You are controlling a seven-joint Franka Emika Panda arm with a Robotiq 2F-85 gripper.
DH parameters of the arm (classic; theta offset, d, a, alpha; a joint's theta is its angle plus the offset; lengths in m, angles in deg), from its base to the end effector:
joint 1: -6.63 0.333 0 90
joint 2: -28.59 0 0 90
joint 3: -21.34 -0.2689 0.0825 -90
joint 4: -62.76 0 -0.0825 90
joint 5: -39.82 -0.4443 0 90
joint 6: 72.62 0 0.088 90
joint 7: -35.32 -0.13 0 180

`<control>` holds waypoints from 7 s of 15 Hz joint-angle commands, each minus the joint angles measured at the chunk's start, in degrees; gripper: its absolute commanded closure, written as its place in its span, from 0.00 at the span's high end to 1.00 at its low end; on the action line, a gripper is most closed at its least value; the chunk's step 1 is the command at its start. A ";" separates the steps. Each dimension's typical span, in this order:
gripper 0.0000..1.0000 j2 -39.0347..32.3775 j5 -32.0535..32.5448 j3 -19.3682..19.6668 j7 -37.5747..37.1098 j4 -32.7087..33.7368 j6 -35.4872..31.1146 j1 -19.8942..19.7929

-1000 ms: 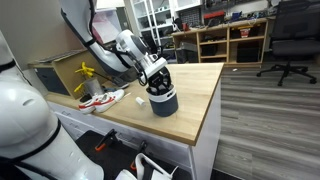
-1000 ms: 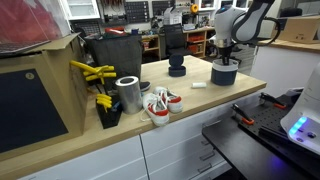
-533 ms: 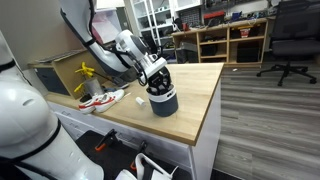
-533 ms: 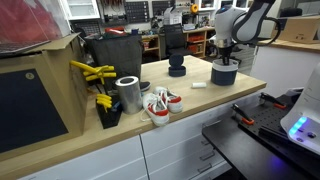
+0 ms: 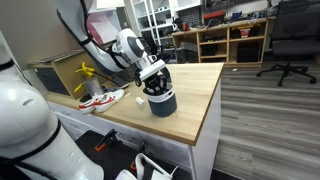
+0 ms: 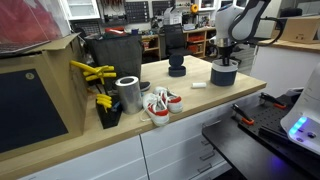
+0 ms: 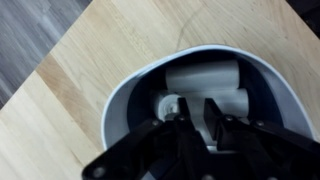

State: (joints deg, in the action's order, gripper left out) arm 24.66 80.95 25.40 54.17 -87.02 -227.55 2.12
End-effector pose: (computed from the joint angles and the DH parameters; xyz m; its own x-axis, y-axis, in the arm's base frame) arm 0.4540 -0.0531 0.1030 0.6797 0.7132 -0.1715 0.7300 -0.6348 0.2533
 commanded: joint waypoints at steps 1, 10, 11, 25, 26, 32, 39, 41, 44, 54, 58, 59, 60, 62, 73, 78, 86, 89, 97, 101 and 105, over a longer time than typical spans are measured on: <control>0.21 0.90 -9.83 -1.61 7.37 -2.06 1.76 0.47; 0.40 2.20 -30.12 -4.25 19.45 2.05 19.33 1.82; 0.47 2.22 -31.39 -4.21 19.39 2.54 20.18 1.83; 0.01 2.23 -29.70 -3.49 -5.82 8.01 18.27 2.31; 0.05 2.04 -28.35 -3.44 -8.29 7.94 18.13 2.30; 0.48 0.05 -20.58 -2.70 -22.18 8.15 20.01 2.40; 0.64 -2.01 -19.69 -1.93 -33.64 7.45 18.81 3.05; 0.74 -1.79 -20.31 -1.98 -34.83 6.94 18.10 3.12; 0.80 -1.46 -20.82 -2.05 -35.68 6.30 16.97 3.18; 0.22 -3.03 -21.78 -2.23 -37.24 3.10 8.78 3.75; 0.03 -2.61 -23.86 -2.35 -35.12 2.29 6.73 3.74; 0.05 -2.56 -24.34 -2.38 -34.80 2.19 6.28 3.72; 0.03 -2.43 -24.82 -2.40 -34.33 2.13 6.11 3.68; 0.00 -1.77 -25.80 -2.46 -33.66 2.08 6.43 3.65; 0.00 4.20 -33.37 -2.82 -22.74 2.93 11.23 3.20; 0.00 6.16 -31.97 -2.84 -23.55 3.18 12.04 3.20; 0.72 -1.77 -25.82 -3.31 -33.62 4.77 9.36 4.18; 0.55 -5.35 -26.77 -3.08 -35.28 5.25 6.02 5.05; 0.05 -7.79 -28.25 -2.58 -34.22 6.23 1.83 5.98; 0.06 -6.09 -28.35 -2.41 -32.51 5.90 4.46 5.73; 0.06 -5.05 -25.62 -1.28 -32.98 5.95 9.73 5.82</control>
State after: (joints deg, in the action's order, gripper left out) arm 18.82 53.92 22.65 20.96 -81.23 -222.44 7.12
